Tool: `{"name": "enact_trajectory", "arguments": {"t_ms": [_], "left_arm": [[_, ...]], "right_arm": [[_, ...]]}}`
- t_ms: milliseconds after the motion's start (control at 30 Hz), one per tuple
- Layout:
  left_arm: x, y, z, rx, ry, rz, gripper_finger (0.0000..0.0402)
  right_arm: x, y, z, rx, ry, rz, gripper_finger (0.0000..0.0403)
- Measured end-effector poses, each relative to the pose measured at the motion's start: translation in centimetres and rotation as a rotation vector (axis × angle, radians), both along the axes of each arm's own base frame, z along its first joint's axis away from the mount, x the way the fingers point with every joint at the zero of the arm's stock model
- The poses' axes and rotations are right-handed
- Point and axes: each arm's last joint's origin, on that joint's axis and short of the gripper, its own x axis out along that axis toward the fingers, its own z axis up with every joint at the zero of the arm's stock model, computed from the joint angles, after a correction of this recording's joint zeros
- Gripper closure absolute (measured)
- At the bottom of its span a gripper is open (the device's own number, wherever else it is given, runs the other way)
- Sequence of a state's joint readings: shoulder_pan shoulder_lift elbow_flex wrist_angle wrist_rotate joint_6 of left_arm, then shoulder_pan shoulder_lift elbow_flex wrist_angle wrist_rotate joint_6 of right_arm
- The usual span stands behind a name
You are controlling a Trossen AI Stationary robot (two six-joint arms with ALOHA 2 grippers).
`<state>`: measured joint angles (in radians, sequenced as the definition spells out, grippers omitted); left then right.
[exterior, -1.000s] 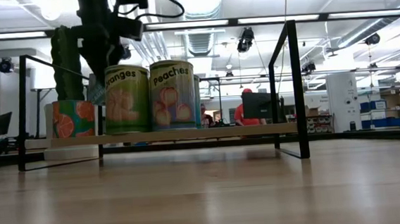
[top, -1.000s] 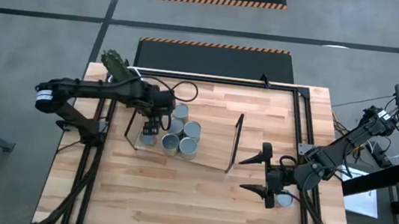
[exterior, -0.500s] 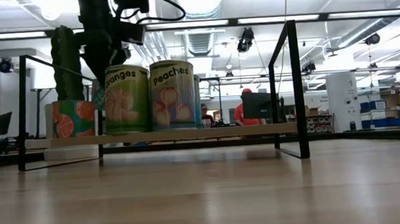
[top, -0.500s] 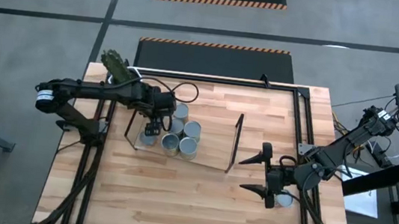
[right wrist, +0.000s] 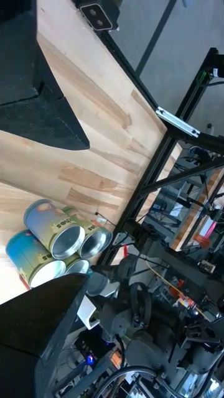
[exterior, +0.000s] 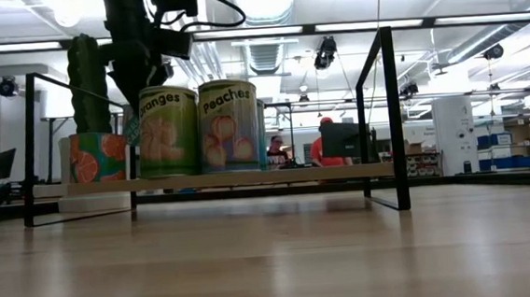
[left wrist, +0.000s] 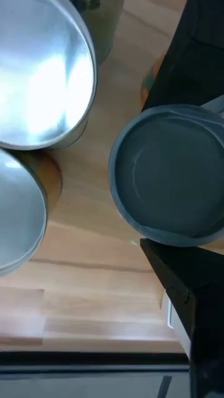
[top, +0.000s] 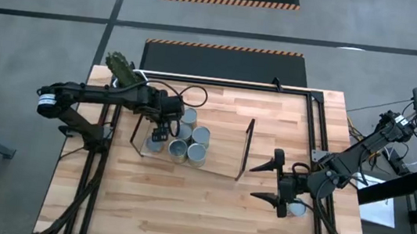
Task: Pick and place cans onto a shelf
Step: Put the canned carrots on the shelf
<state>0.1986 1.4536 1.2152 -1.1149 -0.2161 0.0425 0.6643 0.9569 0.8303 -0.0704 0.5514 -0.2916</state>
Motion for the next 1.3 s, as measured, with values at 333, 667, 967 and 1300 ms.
{"name": "enact_trajectory", "arguments": {"t_ms": [333,667,967,1300], "left_arm": [[0.0,0.0,0.0,0.010,0.000,0.002,0.0084],[-0.1,0.0,0.1,0.008,0.008,-0.025,0.0075],[-0.3,0.0,2.5,0.062,-0.058,-0.065,0.0159],[-0.2,1.8,2.4,0.123,-0.032,0.023,0.0386]], "right_arm": [[0.0,0.0,0.0,0.003,0.000,-0.001,0.0076],[0.0,0.0,0.0,0.004,0.000,-0.001,0.0076],[0.0,0.0,0.0,0.003,0.001,0.000,0.0076],[0.1,-0.2,0.0,0.005,0.000,-0.010,0.0076]]}}
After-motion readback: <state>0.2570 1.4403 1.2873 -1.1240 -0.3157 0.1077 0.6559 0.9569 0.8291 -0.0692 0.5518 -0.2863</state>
